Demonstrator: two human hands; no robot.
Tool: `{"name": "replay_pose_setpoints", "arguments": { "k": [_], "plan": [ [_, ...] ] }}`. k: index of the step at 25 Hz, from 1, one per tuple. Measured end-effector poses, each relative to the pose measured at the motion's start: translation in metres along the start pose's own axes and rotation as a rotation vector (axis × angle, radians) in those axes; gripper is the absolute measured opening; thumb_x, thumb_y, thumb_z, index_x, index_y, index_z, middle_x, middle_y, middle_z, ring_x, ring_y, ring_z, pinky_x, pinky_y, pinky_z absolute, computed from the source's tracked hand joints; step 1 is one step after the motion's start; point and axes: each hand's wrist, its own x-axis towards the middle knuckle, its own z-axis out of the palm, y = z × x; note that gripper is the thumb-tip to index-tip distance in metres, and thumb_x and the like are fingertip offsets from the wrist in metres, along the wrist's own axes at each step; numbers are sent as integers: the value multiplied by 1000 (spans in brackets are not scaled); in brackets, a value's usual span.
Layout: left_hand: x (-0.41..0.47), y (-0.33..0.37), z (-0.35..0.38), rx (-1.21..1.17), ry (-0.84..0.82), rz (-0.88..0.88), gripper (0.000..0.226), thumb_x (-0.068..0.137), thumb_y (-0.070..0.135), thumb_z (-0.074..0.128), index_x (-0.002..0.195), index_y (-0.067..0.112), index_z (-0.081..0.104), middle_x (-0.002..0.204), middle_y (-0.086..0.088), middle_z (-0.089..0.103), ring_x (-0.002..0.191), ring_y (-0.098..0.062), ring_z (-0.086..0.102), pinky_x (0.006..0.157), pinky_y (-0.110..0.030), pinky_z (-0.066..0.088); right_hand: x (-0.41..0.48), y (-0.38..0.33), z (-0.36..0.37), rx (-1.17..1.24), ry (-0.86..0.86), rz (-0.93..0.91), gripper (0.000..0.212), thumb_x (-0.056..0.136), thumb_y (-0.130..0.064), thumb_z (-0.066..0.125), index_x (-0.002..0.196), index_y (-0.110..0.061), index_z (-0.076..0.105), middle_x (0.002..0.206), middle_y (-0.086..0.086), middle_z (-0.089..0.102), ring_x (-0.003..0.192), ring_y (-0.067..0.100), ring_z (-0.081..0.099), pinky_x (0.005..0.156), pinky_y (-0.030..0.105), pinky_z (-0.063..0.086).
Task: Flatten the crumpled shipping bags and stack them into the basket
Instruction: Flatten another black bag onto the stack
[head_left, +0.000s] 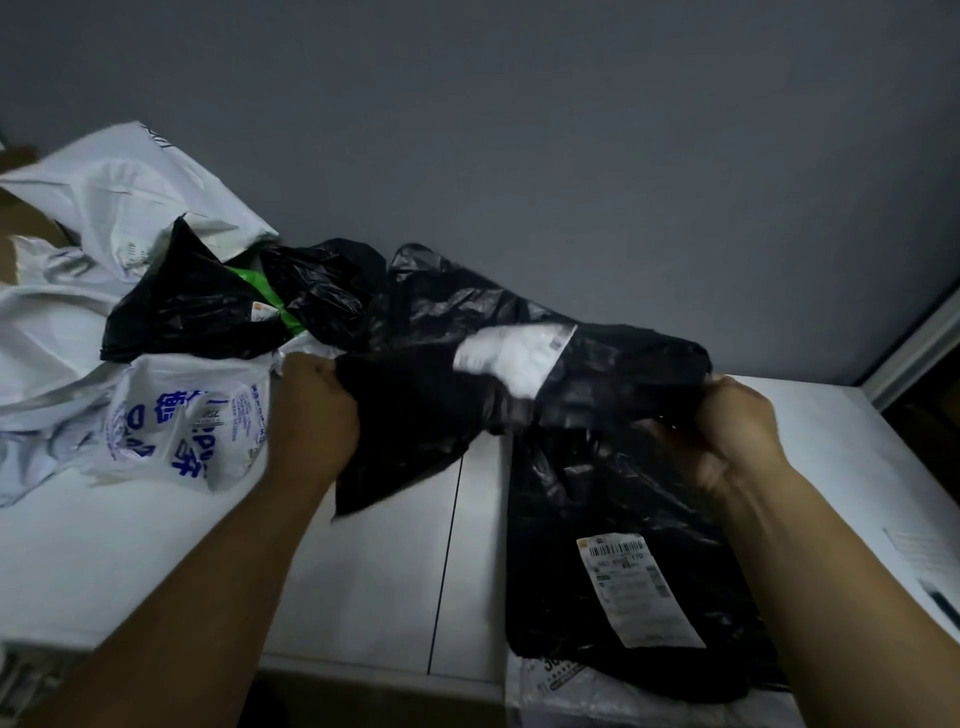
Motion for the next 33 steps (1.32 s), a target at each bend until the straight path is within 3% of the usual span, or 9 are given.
{"name": "replay_pose_setpoints", "arguments": {
  "k": [3,6,9,12,16,21,25,29,33],
  "plan": [
    [4,-3,-1,-141,-94,-121,23,89,-2,42,70,6,52,68,-9,52,64,-22,48,53,-30,33,0,-3,-7,33,33,-1,33,88,14,31,86,-6,57,77,11,57,75,23,56,70,37,60],
    [-5,16,-8,-606,-371,-458,33,97,31,50,83,10,71,82,-7,69,70,-20,63,58,-26,45,-1,-5,-8,48,28,9,30,90,10,34,89,-9,57,77,10,58,64,21,58,57,28,55],
    [-11,20,-8,-723,-598,-546,35,94,40,60,92,9,77,94,-11,76,79,-21,73,67,-28,54,0,1,-8,0,-35,-4,14,93,0,50,101,-6,61,92,13,68,74,25,67,68,36,59],
    [-14,15,6,-773,-458,-527,17,93,18,63,101,6,72,100,-14,75,81,-22,73,66,-28,58,-2,3,-6,94,-117,93,33,99,-31,57,112,-3,67,117,13,69,107,30,67,97,47,54],
    [-13,17,16,-896,-270,-455,17,102,20,51,100,14,67,93,-2,74,80,-13,71,66,-26,55,-11,8,-6,8,-230,268,48,90,-57,59,99,-10,61,78,5,64,64,20,61,69,35,54],
    [-8,10,20,-788,-186,-325,20,104,24,46,105,15,64,101,-3,71,93,-17,68,79,-31,56,-13,16,-6,-292,-248,220,35,91,-24,68,120,-4,66,112,17,73,99,34,72,87,49,57],
    [-2,4,16,-606,-7,-155,18,103,17,46,91,23,58,86,9,59,78,-1,54,65,-6,45,-7,5,-16,-533,-58,-176,21,97,-25,66,104,-5,62,89,16,73,69,23,73,60,31,57],
    [5,-5,19,-493,37,-122,13,102,19,50,100,14,61,84,9,58,76,-2,53,64,-7,43,-6,-1,-25,-1037,-31,-451,28,95,-38,67,93,-10,60,87,8,70,79,25,68,68,36,55],
    [5,-5,24,-606,-18,-176,16,102,20,51,108,13,64,94,4,65,89,-10,61,76,-16,50,-15,-15,-31,-693,-81,-253,34,85,-30,79,97,0,67,88,18,75,76,31,74,67,39,60]
  ]
}}
